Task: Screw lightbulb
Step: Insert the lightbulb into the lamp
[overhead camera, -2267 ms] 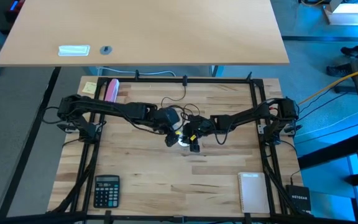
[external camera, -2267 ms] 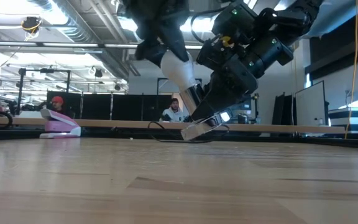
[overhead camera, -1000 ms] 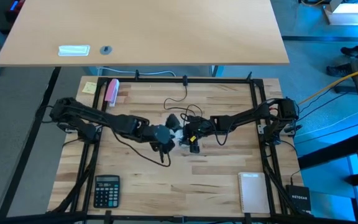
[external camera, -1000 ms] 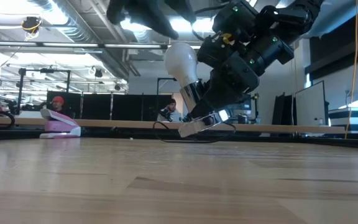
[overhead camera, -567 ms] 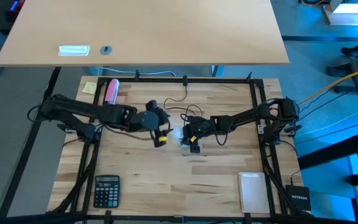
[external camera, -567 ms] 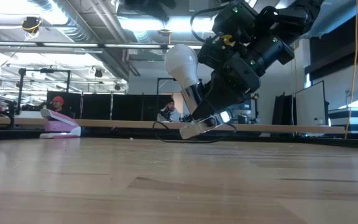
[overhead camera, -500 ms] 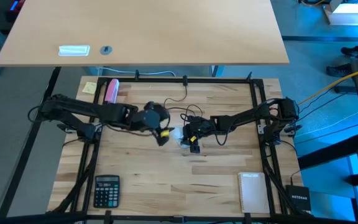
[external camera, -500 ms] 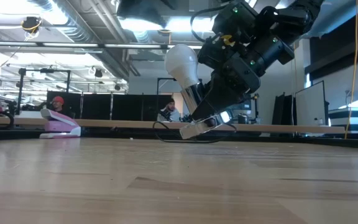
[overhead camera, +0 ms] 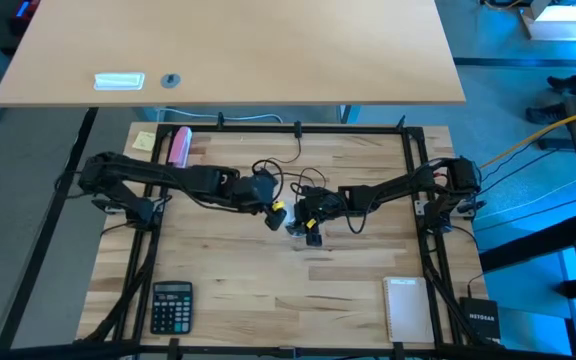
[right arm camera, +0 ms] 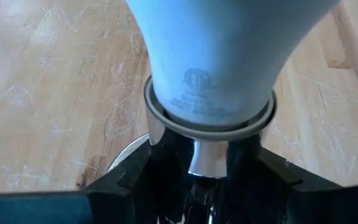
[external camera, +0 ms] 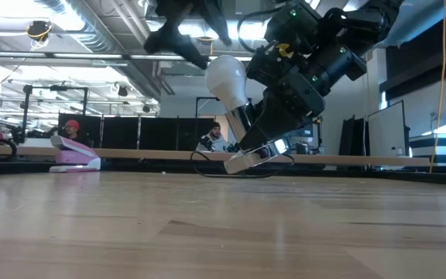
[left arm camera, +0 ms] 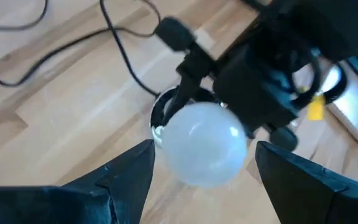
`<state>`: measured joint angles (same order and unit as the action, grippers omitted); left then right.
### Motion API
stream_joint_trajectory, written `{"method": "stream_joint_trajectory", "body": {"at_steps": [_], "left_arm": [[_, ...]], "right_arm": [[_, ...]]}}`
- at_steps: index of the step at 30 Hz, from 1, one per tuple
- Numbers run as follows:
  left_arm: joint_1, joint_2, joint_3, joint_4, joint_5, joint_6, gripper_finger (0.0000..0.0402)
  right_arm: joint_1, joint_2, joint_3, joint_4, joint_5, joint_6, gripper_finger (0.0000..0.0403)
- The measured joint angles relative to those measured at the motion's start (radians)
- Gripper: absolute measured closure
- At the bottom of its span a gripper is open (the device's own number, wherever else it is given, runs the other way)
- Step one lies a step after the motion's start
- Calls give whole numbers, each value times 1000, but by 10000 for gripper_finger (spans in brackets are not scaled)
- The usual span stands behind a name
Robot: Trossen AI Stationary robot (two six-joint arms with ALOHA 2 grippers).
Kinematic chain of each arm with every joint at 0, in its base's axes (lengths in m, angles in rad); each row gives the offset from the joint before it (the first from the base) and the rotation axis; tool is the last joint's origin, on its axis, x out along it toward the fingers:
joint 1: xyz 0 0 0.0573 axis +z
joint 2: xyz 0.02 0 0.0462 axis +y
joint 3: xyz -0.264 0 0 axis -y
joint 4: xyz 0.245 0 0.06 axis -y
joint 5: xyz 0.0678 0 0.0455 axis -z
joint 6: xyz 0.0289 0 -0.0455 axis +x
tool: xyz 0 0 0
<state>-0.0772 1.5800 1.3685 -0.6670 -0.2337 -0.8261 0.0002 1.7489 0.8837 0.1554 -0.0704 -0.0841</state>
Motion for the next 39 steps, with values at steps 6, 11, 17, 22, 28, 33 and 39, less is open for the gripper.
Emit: {"method": "stream_joint_trajectory", "body": {"at_steps": [6,11,17,22,28,33,39], "left_arm": [[-2,57,0,8,6,-5,133],[-1,90,0,42,9,19,133],[2,96,0,51,10,86,137],[8,96,0,48,13,168,172],[11,96,0,49,15,489,209],[23,96,0,50,25,790,206],[33,96,0,63,21,1320,203]], "right_arm": [[-1,0,-1,-3,0,-1,223],[-1,1,-3,-14,0,-2,223],[-1,2,-3,-12,1,-1,223],[-2,2,-3,-11,9,-3,223],[-1,2,-3,-5,11,-17,223],[-1,2,-3,-3,10,-23,223],[-2,2,-3,-7,7,-4,223]]}}
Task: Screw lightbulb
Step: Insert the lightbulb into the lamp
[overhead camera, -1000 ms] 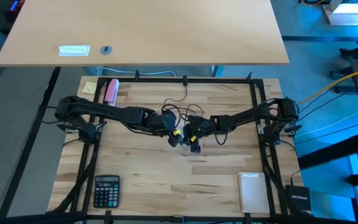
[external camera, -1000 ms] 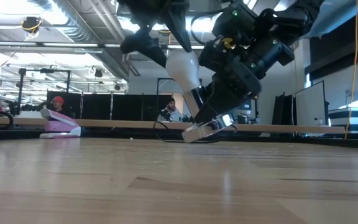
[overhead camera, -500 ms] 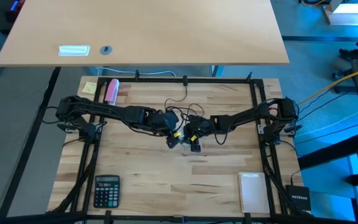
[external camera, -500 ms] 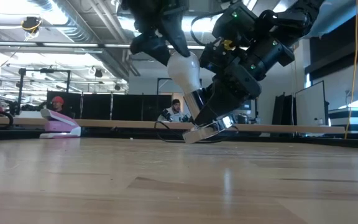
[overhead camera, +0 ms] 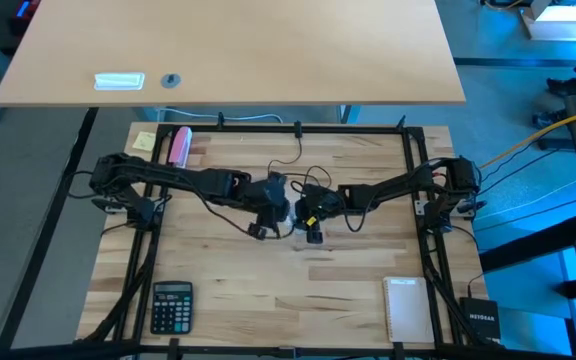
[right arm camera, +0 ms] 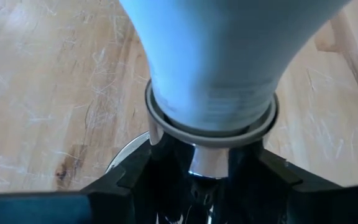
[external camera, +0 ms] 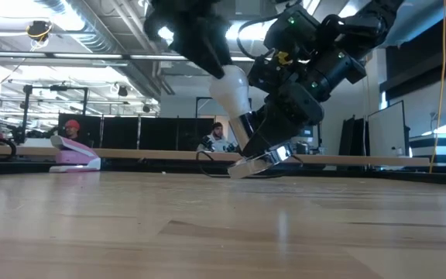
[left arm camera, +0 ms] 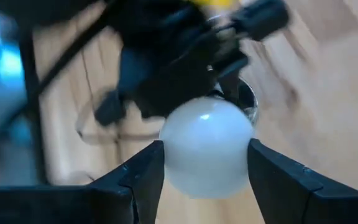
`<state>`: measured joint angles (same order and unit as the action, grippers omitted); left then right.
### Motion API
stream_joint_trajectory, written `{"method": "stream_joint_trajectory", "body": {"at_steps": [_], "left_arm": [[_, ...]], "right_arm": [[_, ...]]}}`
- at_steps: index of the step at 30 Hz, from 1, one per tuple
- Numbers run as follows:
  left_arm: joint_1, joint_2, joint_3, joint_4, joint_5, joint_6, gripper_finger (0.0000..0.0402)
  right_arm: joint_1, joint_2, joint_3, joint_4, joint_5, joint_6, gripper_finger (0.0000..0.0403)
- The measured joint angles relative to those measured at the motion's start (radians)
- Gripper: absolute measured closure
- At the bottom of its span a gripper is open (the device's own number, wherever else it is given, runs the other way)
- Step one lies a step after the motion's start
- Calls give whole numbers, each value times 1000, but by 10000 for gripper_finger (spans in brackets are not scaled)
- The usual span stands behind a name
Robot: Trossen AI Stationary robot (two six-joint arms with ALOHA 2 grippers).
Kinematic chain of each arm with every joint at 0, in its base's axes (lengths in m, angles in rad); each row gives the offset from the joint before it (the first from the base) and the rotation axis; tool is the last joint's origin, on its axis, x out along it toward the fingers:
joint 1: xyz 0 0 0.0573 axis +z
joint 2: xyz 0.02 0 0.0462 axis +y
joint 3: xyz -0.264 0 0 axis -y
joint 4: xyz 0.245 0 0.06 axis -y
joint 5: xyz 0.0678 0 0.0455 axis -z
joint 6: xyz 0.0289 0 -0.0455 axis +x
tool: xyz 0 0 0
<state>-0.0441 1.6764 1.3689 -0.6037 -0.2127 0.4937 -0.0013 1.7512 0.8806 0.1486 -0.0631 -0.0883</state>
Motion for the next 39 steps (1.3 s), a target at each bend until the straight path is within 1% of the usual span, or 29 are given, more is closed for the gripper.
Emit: {"method": "stream_joint_trajectory", "body": {"at_steps": [4,6,8,11,14,17,19,22,24,26,28,30,31,33,36,39], "left_arm": [[-5,0,2,7,12,389,203],[-9,1,1,10,13,543,203],[-11,2,0,18,11,623,203],[-23,-1,0,18,-8,634,203],[-48,-20,-2,17,-82,551,203],[-86,-57,-2,12,-140,420,202],[-118,-86,10,15,-160,288,202],[-162,-146,32,56,-191,35,202],[-175,-183,32,20,-191,-152,202],[-179,-205,30,-63,-178,-314,202],[-176,-220,28,-171,-178,-442,202],[-179,-234,18,-206,-185,-528,204],[-183,-247,-5,-188,-189,-558,206],[-196,-271,-83,-100,-190,-576,212],[-214,-323,-233,72,-187,-596,225],[-216,-373,-392,298,-188,-623,238]], "right_arm": [[0,0,0,2,-1,-7,223],[-1,0,0,2,0,-8,223],[-1,0,0,3,0,-11,223],[-1,0,1,6,-1,-13,223],[-1,0,4,18,-7,-13,223],[0,-5,8,36,-7,-14,223],[3,-8,10,42,-10,-23,223],[5,3,5,35,-16,-28,223],[5,15,5,67,-15,-25,223],[3,38,6,105,-8,-21,223],[4,75,5,137,-5,-9,223],[4,115,4,185,-4,4,223],[4,131,4,217,-4,6,223],[4,167,6,272,2,8,223],[3,206,7,330,13,18,223],[3,217,7,349,14,35,223]]}}
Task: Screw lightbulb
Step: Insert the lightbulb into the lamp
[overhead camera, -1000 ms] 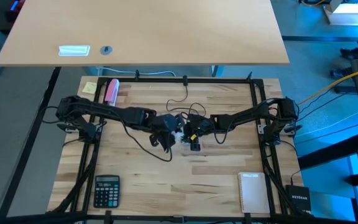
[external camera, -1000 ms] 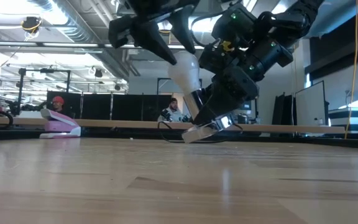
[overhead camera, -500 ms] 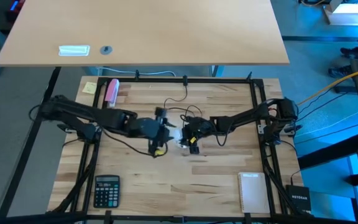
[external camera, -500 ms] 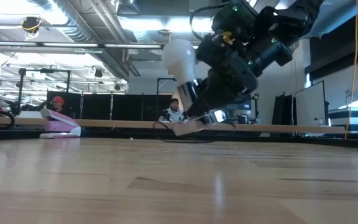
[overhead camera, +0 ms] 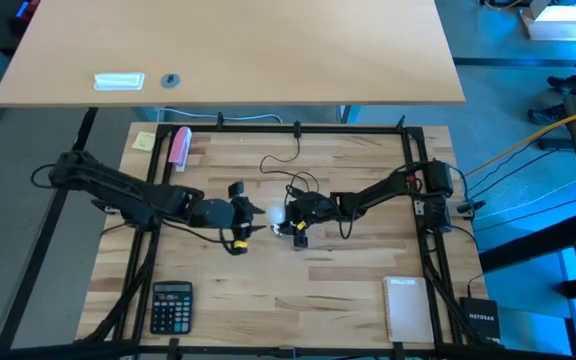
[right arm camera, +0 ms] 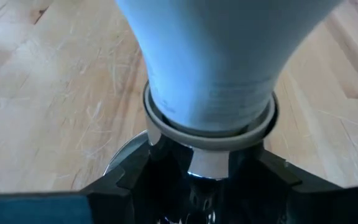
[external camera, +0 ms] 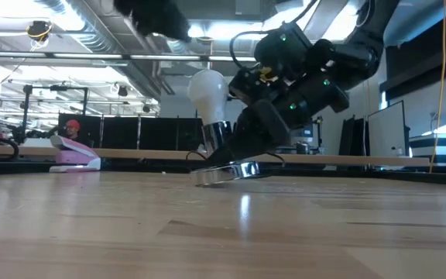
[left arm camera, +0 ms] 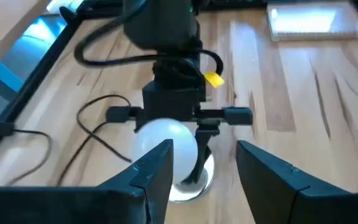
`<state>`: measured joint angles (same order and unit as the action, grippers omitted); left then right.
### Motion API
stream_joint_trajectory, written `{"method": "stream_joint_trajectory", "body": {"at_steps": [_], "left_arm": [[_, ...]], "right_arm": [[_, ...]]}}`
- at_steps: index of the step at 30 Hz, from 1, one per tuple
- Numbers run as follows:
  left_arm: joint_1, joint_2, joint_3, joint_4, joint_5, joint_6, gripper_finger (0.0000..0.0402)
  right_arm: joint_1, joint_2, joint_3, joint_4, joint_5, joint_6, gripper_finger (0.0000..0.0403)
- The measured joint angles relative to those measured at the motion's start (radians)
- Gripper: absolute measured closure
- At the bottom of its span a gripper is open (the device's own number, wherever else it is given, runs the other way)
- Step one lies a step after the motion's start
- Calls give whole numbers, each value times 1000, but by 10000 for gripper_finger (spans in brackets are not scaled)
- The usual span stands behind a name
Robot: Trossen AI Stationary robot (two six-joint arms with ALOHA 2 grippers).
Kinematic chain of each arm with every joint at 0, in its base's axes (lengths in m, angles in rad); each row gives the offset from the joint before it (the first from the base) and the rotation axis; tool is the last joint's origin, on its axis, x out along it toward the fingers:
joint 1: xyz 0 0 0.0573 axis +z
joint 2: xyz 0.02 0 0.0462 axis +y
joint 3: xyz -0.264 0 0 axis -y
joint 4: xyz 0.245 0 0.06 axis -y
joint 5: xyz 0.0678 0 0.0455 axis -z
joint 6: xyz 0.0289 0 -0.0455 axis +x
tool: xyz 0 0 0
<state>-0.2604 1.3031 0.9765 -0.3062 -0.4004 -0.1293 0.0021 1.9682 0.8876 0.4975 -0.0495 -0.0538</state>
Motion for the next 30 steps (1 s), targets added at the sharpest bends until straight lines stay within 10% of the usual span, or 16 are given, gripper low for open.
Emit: {"method": "stream_joint_trajectory", "body": {"at_steps": [12,21,30], "left_arm": [[33,25,-311,390,-55,-98,265],[48,39,-316,362,-53,-154,262],[47,53,-316,359,-52,-205,206]], "right_arm": [[-2,6,-2,27,5,4,219],[-3,-14,-4,6,21,5,41],[-2,-192,-5,-162,20,-31,24]]}}
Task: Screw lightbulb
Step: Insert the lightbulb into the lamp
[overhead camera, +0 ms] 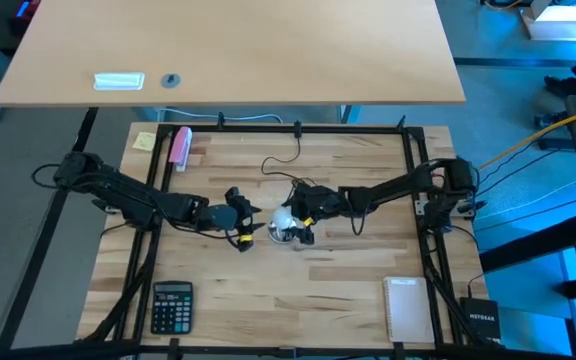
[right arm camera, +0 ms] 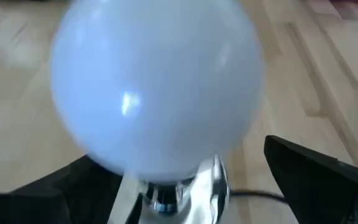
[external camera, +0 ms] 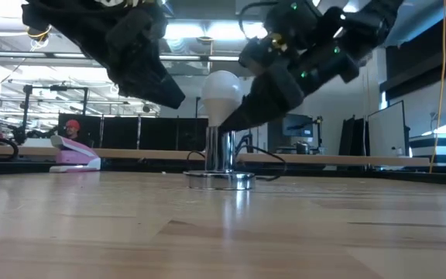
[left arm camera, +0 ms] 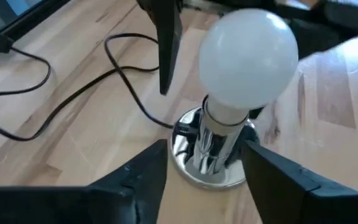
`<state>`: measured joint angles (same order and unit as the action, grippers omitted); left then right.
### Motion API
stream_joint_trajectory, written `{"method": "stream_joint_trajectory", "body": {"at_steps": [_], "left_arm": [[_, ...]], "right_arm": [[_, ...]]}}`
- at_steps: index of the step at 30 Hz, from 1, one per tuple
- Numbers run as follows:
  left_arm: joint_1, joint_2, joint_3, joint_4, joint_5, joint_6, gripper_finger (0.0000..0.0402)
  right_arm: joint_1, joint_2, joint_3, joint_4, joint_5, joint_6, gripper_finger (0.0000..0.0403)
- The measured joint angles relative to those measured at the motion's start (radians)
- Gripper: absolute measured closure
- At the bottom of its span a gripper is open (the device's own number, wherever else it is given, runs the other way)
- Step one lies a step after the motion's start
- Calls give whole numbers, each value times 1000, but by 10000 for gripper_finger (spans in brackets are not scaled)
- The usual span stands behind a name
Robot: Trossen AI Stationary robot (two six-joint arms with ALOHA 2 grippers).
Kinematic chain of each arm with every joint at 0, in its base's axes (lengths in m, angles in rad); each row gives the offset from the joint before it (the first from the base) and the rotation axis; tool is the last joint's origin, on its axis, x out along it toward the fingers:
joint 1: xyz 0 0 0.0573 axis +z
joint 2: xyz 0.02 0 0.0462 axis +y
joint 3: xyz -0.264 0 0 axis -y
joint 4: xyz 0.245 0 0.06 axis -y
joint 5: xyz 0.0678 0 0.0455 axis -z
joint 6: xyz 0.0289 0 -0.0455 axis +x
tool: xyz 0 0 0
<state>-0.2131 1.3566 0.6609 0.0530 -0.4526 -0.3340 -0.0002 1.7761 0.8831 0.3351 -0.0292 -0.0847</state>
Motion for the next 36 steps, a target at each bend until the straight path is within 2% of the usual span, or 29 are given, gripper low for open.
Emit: {"method": "stream_joint_trajectory", "body": {"at_steps": [4,8,11,14,17,21,29,33,36], "left_arm": [[0,39,0,11,4,-5,181],[2,111,0,20,14,-27,171],[12,177,0,68,89,-33,174],[19,244,0,204,160,1,179],[22,297,1,308,168,77,181],[39,367,1,345,164,154,183],[81,422,1,430,161,111,181],[89,421,1,464,161,154,180],[89,420,1,466,161,131,180]], "right_arm": [[0,-93,0,-97,-6,-28,33],[1,-213,0,-286,-8,-55,39],[1,-293,1,-400,-8,-57,40],[1,-343,-24,-427,-11,-54,40],[1,-361,-79,-372,-16,-35,40],[1,-356,-160,-254,-16,-10,40],[1,-343,-269,-25,-15,32,40],[1,-308,-309,41,-14,33,40],[0,-259,-336,102,3,35,40]]}}
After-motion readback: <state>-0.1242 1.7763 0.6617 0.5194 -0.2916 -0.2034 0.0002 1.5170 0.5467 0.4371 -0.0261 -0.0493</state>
